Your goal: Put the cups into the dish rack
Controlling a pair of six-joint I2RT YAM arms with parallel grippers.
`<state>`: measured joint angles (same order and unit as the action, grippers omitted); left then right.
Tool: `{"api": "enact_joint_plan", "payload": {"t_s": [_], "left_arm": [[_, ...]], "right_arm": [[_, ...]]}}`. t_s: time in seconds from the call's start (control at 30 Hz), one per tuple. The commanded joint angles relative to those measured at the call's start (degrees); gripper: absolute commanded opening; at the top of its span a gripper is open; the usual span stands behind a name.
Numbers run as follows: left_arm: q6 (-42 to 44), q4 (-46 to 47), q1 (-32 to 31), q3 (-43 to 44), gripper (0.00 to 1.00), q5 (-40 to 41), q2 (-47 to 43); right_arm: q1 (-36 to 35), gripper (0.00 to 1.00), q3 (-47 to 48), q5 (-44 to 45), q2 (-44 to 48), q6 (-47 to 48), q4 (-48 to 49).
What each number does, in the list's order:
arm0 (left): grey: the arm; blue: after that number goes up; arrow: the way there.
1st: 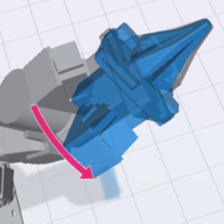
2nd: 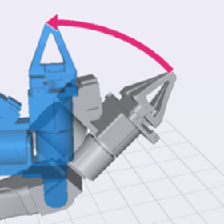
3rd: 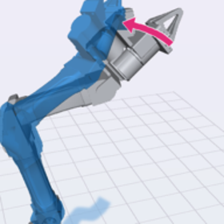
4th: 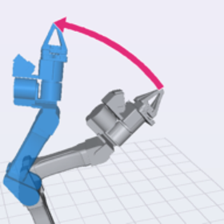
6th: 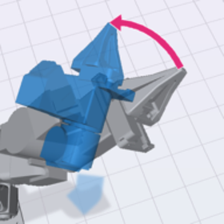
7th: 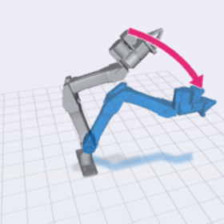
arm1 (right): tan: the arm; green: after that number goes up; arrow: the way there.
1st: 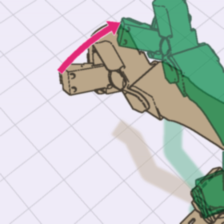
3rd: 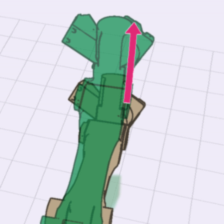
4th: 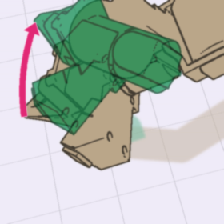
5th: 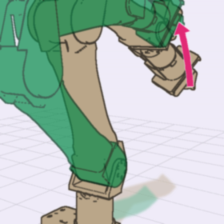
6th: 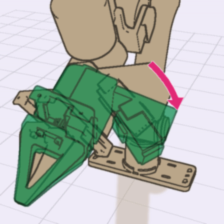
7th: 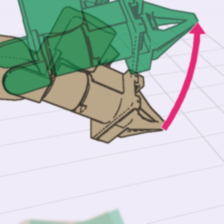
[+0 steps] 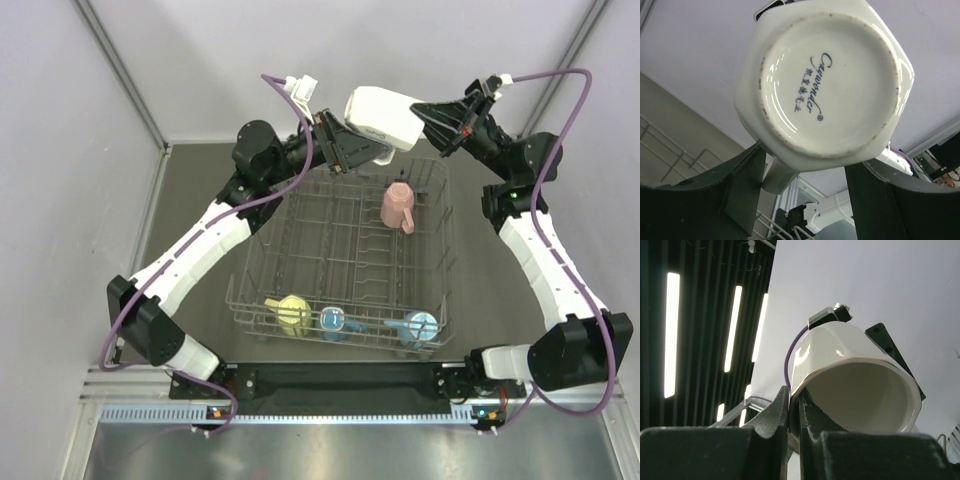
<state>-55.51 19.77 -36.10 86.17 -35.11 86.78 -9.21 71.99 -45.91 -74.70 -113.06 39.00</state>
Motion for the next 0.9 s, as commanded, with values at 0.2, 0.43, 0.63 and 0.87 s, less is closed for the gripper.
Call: {"api": "enact_joint_plan", "payload": {"t_s": [0.2, 0.43, 0.63, 0.87], "left_arm": [[5.14, 1.33, -0.2, 4.71, 0.5, -3.56, 0.4], [3.65, 0.88, -0.2, 5.06, 0.0, -2.86, 0.23], [6.72, -5.96, -0.2, 6.55, 0.0, 1.53, -1.7], [14.19, -19.58, -0.11, 10.42, 0.0, 10.48, -3.46]], "right_arm": [[-3.88, 0.0, -0.18, 5.3, 0.34, -18.6, 13.47], [-5.38, 0.0, -2.28, 6.27, 1.04, -17.03, 13.03], [-5.38, 0.13, -4.04, 5.31, 2.54, -11.32, 8.11], [-3.98, 0.55, -5.63, 0.39, 4.2, -2.53, -3.63]]}}
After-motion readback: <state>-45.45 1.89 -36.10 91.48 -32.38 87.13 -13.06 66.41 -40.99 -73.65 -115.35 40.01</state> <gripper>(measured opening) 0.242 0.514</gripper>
